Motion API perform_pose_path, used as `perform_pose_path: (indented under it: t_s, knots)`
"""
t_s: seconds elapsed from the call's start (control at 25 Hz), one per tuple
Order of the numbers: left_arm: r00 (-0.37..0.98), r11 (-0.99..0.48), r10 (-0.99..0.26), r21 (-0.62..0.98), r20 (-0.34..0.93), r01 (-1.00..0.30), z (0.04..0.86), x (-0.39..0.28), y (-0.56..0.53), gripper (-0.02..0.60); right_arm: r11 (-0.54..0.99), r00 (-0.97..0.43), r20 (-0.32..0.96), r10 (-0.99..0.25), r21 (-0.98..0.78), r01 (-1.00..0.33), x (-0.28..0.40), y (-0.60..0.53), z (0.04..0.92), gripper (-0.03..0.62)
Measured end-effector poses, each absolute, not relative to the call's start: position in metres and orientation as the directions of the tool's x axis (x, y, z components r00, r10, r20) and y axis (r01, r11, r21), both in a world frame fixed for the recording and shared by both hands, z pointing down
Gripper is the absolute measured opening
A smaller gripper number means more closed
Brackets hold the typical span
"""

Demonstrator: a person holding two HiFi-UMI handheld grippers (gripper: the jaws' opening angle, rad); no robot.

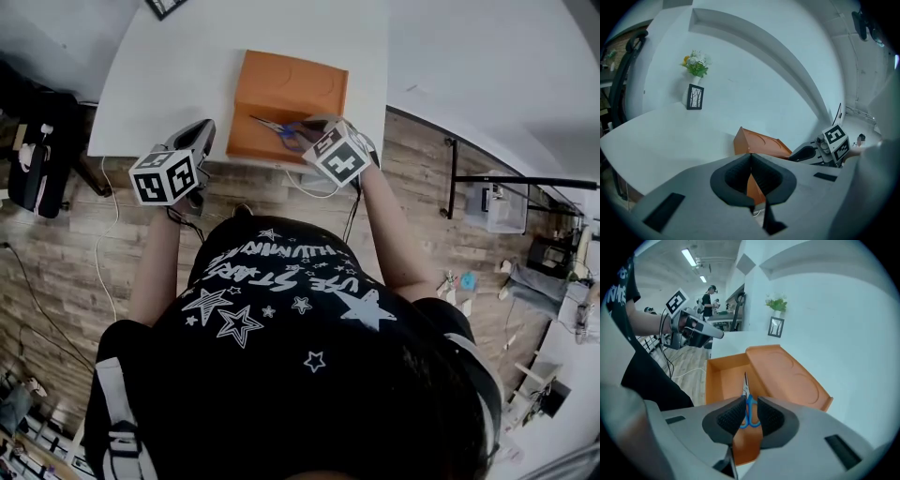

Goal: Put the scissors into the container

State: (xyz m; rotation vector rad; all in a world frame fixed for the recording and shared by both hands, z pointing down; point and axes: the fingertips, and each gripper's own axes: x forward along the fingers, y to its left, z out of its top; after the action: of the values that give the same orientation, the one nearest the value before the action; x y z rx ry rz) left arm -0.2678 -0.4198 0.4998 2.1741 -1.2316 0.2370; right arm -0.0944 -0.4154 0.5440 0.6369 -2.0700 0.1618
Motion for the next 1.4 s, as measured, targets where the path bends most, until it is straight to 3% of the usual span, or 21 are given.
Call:
perform_pose_path:
  t_s: [0.48,1.4]
  knots:
    - [0.487,-0.324,-0.753,0.395,0.443,-0.860,0.486,-0.223,-0.379,0.020,0.783,-0.540,0.657,-0.526,0.127,-0.609,-0.042,-0.404,0.500,0.060]
    - [0.414,-0.261,-0.786,0.360,0.460,-0.896,0.485,-0.134,-0.242,0.020,0.786,-0.600,0.614,-0.513,0.057,-0.615,0.054,-0.279,0.504,0.057]
